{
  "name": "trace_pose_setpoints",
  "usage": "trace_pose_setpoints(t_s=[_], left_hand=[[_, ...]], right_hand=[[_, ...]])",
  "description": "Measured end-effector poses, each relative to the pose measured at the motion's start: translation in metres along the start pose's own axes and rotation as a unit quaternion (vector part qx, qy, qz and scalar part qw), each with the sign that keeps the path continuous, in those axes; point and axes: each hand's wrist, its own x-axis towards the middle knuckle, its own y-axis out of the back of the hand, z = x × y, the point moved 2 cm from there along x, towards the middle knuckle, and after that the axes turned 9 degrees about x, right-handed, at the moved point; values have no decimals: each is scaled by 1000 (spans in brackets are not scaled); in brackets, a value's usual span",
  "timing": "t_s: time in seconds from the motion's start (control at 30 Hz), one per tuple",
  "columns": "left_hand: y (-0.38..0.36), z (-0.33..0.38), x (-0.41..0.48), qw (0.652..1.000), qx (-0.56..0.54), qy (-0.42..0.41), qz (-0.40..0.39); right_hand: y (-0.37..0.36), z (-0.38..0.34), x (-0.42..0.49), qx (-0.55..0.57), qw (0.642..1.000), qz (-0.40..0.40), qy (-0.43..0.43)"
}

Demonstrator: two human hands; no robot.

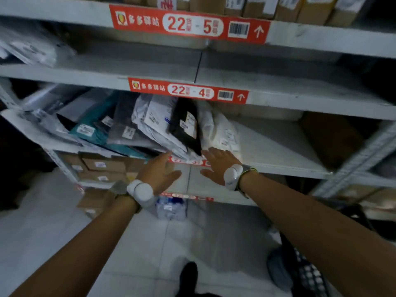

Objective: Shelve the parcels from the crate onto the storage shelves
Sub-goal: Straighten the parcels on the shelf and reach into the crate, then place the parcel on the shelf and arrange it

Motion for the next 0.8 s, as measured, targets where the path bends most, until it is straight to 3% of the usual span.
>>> trace_pose_setpoints(t_s=[0.23,0.5,0.8], left_hand=[[-46,17,-35,998,-6,-4,-57],[-102,90,-41,995,32,3,-100],[-259,256,-14,980,52,-27,-189]], right_hand=[[-20,40,-73,-15,998,-20,-63],[-29,121,-153,11,989,-55,-134],[-46,327,-290,138,947,-71,-281]])
